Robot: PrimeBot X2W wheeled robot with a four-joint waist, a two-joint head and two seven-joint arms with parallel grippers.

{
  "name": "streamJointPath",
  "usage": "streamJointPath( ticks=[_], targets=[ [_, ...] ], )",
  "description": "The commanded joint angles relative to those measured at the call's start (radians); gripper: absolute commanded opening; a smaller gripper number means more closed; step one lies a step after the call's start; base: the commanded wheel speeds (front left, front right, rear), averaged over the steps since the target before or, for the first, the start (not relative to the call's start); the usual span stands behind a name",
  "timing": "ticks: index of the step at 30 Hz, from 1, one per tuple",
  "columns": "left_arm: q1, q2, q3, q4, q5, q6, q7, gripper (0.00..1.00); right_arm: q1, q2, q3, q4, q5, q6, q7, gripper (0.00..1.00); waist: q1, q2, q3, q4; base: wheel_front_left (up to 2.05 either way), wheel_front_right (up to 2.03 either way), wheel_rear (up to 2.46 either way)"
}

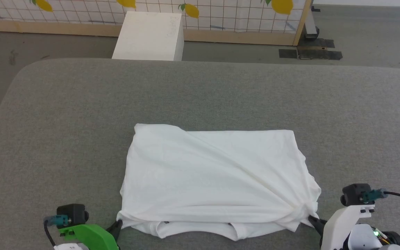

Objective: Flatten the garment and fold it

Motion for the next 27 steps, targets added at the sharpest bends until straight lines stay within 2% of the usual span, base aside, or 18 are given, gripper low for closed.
streamJointPath(
  ticks=[1, 2, 8, 13, 16, 19, 23, 27],
  targets=[
    [0.018, 0.007, 0.008, 0.004, -0.016, 0.013, 0.010, 0.32, 0.021, -0.006, 0.006, -0.004, -0.003, -0.002, 0.006, 0.36, 0.0001, 0.0000, -0.002, -0.002, 0.00, 0.00, 0.00],
    [0.021, 0.008, 0.010, 0.001, -0.023, 0.019, 0.021, 1.00, 0.024, -0.007, 0.010, -0.013, 0.000, -0.002, 0.007, 1.00, 0.0001, 0.0000, -0.005, -0.002, 0.00, 0.00, 0.00],
    [0.057, 0.043, 0.043, -0.060, -0.041, 0.088, 0.079, 1.00, 0.064, -0.020, -0.006, -0.109, 0.036, -0.002, 0.039, 1.00, 0.0001, 0.0000, -0.024, 0.005, 0.00, 0.00, 0.00],
    [0.091, 0.101, 0.101, -0.149, -0.017, 0.169, 0.081, 1.00, 0.099, -0.017, -0.112, -0.252, 0.067, -0.002, 0.089, 1.00, 0.0001, 0.0000, -0.040, 0.011, 0.00, 0.00, 0.00],
    [0.078, 0.127, 0.156, -0.218, 0.034, 0.176, -0.031, 1.00, 0.082, -0.005, -0.191, -0.341, 0.061, -0.002, 0.118, 1.00, 0.0001, 0.0000, -0.044, 0.009, 0.00, 0.00, 0.00],
    [0.045, 0.124, 0.187, -0.266, 0.095, 0.158, -0.182, 1.00, 0.041, 0.002, -0.230, -0.378, 0.034, -0.002, 0.144, 1.00, 0.0001, 0.0000, -0.039, 0.010, 0.00, 0.00, 0.00],
    [-0.005, 0.107, 0.192, -0.282, 0.196, 0.120, -0.415, 1.00, -0.049, -0.002, -0.195, -0.336, -0.014, -0.002, 0.193, 1.00, 0.0001, 0.0000, -0.016, 0.007, 0.00, 0.00, 0.00],
    [-0.055, 0.072, 0.183, -0.264, 0.281, 0.090, -0.508, 1.00, -0.141, -0.017, -0.113, -0.232, -0.056, -0.002, 0.234, 1.00, 0.0001, 0.0000, 0.012, 0.014, 0.00, 0.00, 0.00]
  ],
)
